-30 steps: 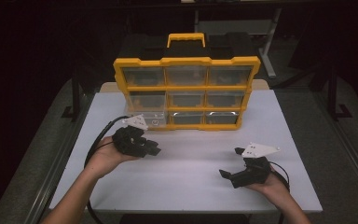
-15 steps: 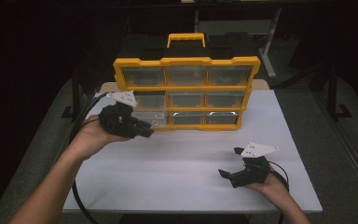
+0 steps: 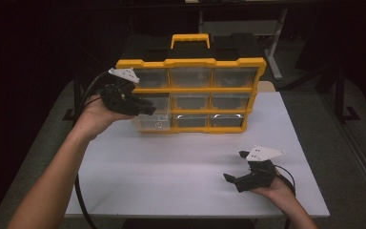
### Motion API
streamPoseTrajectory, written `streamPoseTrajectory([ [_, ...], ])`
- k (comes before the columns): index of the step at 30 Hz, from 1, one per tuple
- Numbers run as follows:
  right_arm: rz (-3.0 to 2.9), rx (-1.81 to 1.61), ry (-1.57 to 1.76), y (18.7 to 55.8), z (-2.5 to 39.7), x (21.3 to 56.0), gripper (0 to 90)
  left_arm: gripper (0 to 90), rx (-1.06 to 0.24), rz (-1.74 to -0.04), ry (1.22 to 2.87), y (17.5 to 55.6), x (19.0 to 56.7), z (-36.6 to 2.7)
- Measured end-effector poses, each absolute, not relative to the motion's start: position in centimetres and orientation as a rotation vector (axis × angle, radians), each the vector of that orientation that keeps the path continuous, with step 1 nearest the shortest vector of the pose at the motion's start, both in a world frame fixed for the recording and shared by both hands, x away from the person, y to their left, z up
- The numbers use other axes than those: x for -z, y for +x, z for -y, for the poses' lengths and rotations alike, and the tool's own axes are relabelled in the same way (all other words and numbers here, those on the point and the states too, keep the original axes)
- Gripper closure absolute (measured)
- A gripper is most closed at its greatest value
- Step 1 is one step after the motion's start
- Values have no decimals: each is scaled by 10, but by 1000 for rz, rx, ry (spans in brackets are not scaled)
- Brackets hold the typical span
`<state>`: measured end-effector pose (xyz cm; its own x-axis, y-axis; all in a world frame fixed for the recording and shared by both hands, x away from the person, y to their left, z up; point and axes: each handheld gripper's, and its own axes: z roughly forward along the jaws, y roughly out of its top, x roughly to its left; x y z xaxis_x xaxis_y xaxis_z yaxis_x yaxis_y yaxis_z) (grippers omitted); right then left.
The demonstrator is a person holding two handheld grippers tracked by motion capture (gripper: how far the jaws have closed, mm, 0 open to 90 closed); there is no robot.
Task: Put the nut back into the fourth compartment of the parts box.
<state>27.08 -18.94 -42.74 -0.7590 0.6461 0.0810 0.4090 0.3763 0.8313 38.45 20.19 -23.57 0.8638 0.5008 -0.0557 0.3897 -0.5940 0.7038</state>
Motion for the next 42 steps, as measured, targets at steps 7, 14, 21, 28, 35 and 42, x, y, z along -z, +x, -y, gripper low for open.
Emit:
streamPoseTrajectory([
  [7,-2381,-1325,936,271,190,427,3,657,-214,-670,2253,397,244,-205],
  [14,-2381,-1325,937,271,190,428,3,527,-220,-669,2232,390,246,-214],
  [21,-2383,-1317,941,271,190,428,3,463,-237,-639,2188,368,250,-226],
  [28,-2381,-1320,940,271,190,428,3,402,-255,-632,2137,343,256,-237],
  [35,-2380,-1316,947,271,190,428,3,351,-263,-645,2112,324,277,-249],
  [42,-2380,-1313,947,271,188,428,3,271,-291,-644,2073,313,307,-256],
])
